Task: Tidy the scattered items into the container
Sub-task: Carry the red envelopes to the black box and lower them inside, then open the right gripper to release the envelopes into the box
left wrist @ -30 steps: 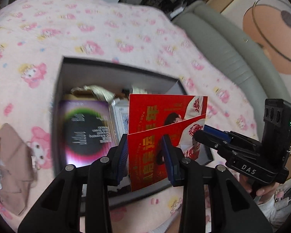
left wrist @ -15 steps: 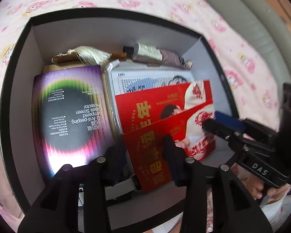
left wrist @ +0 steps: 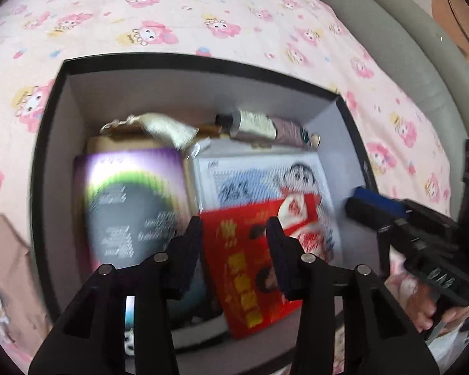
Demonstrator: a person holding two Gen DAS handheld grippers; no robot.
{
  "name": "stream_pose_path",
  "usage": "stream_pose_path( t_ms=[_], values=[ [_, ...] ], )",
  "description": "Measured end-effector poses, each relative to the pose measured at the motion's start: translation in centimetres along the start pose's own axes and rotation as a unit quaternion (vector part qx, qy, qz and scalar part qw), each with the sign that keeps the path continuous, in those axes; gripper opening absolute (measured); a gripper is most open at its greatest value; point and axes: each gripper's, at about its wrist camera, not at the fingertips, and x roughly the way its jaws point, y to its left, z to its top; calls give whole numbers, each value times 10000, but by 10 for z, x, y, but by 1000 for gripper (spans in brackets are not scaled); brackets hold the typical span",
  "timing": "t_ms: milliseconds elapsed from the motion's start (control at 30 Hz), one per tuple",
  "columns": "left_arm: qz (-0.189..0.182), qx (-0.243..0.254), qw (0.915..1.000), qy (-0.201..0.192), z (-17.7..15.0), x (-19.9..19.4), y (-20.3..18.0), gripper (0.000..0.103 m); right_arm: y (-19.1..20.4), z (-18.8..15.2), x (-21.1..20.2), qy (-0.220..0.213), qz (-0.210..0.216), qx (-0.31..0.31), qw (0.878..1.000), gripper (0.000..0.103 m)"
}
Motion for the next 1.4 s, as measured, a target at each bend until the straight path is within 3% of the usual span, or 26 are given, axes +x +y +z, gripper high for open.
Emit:
stream_pose_path(
  t_ms=[133, 300, 367, 600, 700, 833, 933, 1100, 1233, 1333, 1400],
  values=[
    [218, -48, 9996, 166, 19, 24, 7, 33, 12, 22, 36, 464, -106, -131, 9988, 27],
    [235, -183, 9983, 509, 26, 39, 10, 33, 7, 19, 68, 777, -298, -104, 9965, 27],
    [102, -269, 9973, 669, 24, 40, 12, 33, -2, 16, 80, 1054, -333, 39, 9939, 27],
    [-501, -534, 9910, 1120, 6, 38, 22, 33, 0, -3, 77, 1241, -161, -157, 9920, 29],
    [-566, -628, 9914, 997, -1, 27, 27, 34, 3, -16, 70, 1306, -87, -279, 9910, 29],
    [-609, -383, 9948, 724, -10, 5, 23, 35, -1, -24, 50, 1017, 65, -46, 9948, 29],
    [-473, -305, 9941, 932, -18, 6, 23, 35, -4, -25, 41, 866, 131, 10, 9962, 29],
    [-320, -100, 9917, 1239, -28, 13, 23, 35, 1, -27, 41, 1017, 215, 1, 9946, 29],
    [-692, -411, 9899, 1163, -22, 10, 32, 35, 7, -28, 49, 1082, 8, -149, 9940, 29],
    [-744, -399, 9939, 706, -24, -10, 36, 35, 8, -30, 47, 1073, -52, -198, 9940, 29],
    [-884, -401, 9927, 719, -27, -15, 37, 37, 8, -32, 43, 977, -106, -218, 9949, 29]
  ],
)
